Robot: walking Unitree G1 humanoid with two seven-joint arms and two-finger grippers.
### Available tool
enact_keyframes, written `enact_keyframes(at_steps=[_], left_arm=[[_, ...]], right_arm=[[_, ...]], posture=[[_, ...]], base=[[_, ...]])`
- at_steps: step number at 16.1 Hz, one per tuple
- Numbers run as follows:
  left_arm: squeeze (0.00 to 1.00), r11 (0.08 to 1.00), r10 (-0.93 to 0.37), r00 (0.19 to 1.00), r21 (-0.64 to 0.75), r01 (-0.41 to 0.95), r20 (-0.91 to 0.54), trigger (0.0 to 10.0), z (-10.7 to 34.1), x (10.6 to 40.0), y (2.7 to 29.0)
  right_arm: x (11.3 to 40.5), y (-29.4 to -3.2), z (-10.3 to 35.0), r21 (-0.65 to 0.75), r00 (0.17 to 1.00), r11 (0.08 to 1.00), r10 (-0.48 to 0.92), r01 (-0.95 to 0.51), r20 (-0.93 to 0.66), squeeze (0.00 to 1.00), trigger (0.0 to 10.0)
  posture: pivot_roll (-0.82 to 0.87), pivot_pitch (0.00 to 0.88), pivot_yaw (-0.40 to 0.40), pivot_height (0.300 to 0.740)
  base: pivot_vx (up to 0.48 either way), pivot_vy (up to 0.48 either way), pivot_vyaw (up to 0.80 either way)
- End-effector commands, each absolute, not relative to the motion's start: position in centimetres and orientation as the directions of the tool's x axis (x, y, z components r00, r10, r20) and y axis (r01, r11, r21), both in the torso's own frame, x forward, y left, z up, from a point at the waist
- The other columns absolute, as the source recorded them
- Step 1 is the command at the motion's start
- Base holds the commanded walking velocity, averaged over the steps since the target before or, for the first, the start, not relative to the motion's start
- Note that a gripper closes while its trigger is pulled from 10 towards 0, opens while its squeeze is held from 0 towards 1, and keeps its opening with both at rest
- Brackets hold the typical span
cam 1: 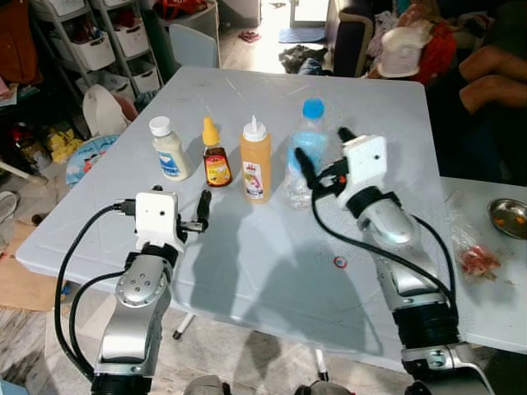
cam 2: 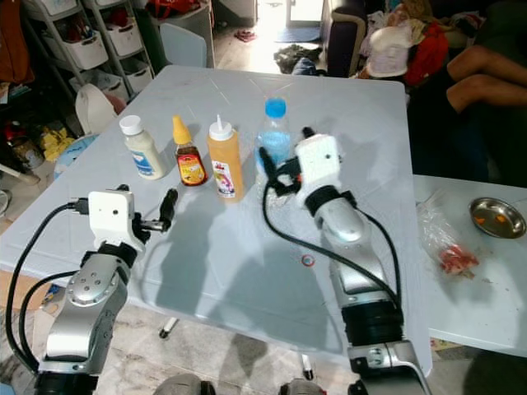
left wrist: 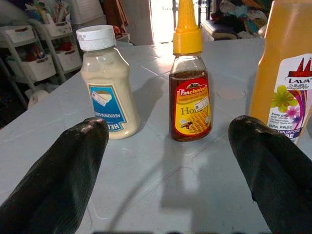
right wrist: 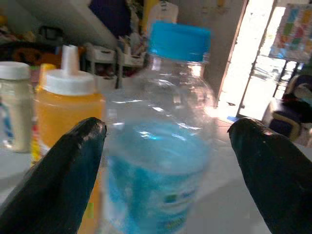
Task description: Restocking fridge
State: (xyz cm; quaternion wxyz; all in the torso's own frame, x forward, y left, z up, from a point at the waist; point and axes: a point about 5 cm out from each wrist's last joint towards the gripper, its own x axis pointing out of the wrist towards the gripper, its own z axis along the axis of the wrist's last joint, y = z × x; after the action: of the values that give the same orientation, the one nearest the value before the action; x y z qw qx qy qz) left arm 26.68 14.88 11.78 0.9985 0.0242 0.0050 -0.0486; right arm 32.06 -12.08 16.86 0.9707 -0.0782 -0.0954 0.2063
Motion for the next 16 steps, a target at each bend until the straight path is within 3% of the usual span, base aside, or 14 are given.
enact_keyframes(at_steps=[1,6,11,16], left_arm=[[0.0,0.994,-0.094,0.996,0.058,0.093,0.004,10.0,12.3,26.8,14.9],[0.0,0.994,-0.099,0.995,0.055,0.098,0.006,10.0,12.3,26.8,14.7],[0.0,0.993,-0.102,0.995,0.057,0.102,0.006,10.0,12.3,27.0,14.5],[0.0,0.993,-0.102,0.995,0.061,0.101,0.008,10.0,12.3,27.1,14.4]], right_arm=[[31.8,-11.4,18.2,-0.213,0.872,0.889,0.446,-0.406,0.201,0.0,10.0],[32.0,-11.1,19.3,-0.231,0.86,0.882,0.458,-0.41,0.226,0.0,10.0],[34.2,-12.0,20.5,-0.191,0.888,0.909,0.407,-0.371,0.213,0.0,10.0],[35.9,-9.6,21.0,-0.211,0.856,0.864,0.492,-0.457,0.161,0.0,10.0]], posture=[[0.02,0.0,0.043,0.74],[0.01,0.0,0.041,0.74],[0.01,0.0,0.039,0.74],[0.02,0.0,0.034,0.74]], base=[[0.0,0.0,0.0],[0.0,0.0,0.0],[0.0,0.0,0.0],[0.0,0.0,0.0]])
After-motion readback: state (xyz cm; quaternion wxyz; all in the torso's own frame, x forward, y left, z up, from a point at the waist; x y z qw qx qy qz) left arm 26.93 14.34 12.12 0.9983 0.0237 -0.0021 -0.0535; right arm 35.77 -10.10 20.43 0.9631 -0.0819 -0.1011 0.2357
